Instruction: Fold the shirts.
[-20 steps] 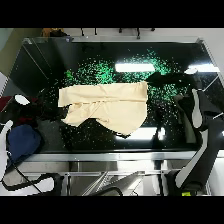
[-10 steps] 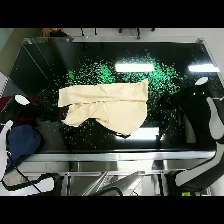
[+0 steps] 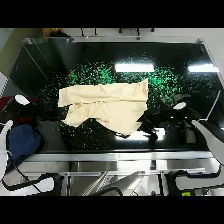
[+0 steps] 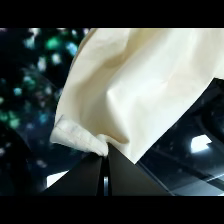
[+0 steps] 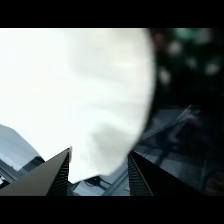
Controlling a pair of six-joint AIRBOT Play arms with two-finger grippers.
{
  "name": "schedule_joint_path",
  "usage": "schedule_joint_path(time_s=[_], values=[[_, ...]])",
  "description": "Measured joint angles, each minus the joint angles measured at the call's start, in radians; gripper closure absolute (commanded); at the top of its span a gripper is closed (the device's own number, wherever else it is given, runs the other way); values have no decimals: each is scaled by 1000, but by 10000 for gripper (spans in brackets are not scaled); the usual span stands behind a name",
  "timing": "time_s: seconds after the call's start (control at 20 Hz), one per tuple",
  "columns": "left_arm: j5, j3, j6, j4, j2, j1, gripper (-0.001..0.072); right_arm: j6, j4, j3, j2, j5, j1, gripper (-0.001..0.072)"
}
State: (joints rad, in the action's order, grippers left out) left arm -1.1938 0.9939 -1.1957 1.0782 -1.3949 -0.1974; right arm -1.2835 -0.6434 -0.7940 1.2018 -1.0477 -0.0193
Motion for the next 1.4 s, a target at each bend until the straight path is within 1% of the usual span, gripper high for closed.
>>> schedule_joint_path(time_s=[0.05,0.1,0.15,0.2,0.25,0.4,0.55,0.75,0.85,0.95,1.05,1.15,1.3,1.4], values=[[0,0,0,0,0,0,691,8,29,10,5,29,34,306],[0,0,0,0,0,0,691,20,48,16,9,55,61,498],[0,0,0,0,0,0,691,32,54,21,11,83,79,604],[0,0,0,0,0,-1,691,47,69,25,10,104,91,631],[0,0,0,0,0,-3,691,58,72,26,2,121,95,687],[7,3,-2,-2,15,-19,691,74,75,6,-54,138,63,688],[-1,59,-8,-21,101,-53,691,129,115,-112,-177,23,-31,688],[-25,277,-3,-171,333,-133,691,232,187,-447,-372,-90,-176,688],[-26,439,2,-232,453,-176,692,261,210,-657,-449,-109,-242,688],[-13,616,4,-254,553,-224,691,276,223,-858,-496,-125,-301,689],[13,789,-1,-198,623,-262,691,283,222,-1033,-519,-130,-346,689],[24,943,-32,-93,654,-257,691,283,218,-1153,-529,-130,-371,688],[0,1062,-50,40,637,-149,691,287,215,-1234,-520,-152,-393,688],[-2,1048,-50,104,609,-45,691,303,232,-1250,-484,-184,-410,688]])
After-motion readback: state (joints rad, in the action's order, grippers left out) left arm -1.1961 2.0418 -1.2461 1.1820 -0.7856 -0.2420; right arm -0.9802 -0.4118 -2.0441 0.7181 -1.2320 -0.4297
